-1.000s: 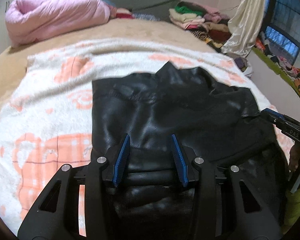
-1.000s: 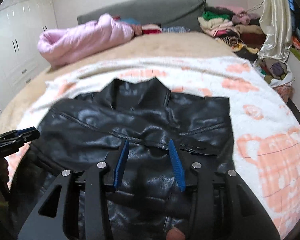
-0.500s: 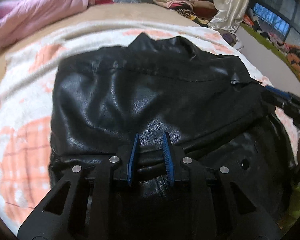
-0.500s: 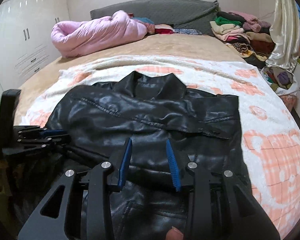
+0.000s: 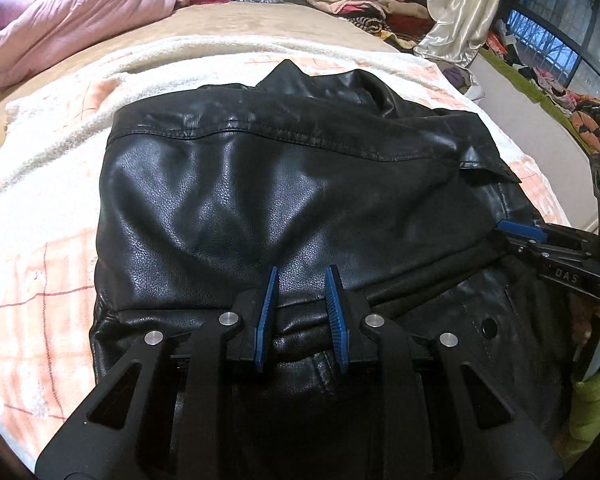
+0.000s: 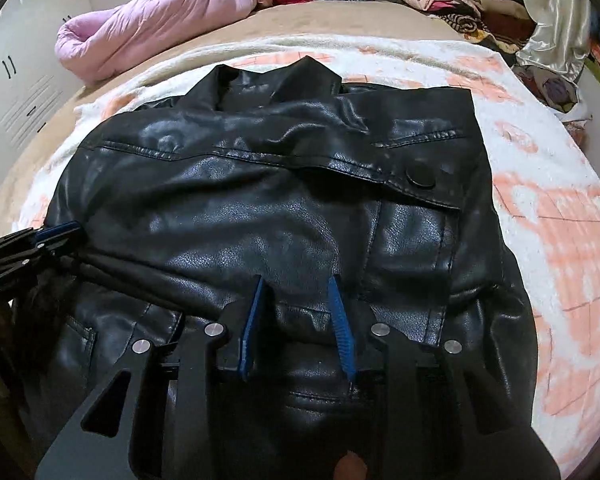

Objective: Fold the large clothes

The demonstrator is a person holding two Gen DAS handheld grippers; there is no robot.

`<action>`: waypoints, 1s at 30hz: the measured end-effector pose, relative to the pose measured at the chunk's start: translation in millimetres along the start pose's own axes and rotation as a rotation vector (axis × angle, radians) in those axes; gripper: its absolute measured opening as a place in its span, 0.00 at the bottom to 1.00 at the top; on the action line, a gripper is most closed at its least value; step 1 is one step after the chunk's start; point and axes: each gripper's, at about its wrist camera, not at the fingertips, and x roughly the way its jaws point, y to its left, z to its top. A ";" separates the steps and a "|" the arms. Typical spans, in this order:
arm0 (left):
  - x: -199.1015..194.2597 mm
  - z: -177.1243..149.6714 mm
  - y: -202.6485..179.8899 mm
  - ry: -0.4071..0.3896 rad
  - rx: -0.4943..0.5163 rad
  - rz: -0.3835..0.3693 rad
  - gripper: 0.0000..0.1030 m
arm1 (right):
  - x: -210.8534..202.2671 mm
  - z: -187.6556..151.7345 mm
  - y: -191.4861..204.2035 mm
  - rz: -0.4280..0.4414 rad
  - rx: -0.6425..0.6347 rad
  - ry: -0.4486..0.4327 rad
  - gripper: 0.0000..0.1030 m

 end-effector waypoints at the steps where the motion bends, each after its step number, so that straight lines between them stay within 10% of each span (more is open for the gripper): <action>1: 0.2 0.1 0.0 0.001 -0.002 -0.002 0.17 | -0.3 -0.4 1.4 -0.004 -0.006 -0.003 0.30; 20: -11.4 3.3 4.9 0.003 -0.034 -0.033 0.17 | -42.0 5.6 1.8 0.027 -0.008 -0.150 0.83; 30: -20.2 4.3 1.8 -0.002 -0.037 -0.049 0.38 | -51.9 0.7 -2.3 0.011 0.030 -0.189 0.94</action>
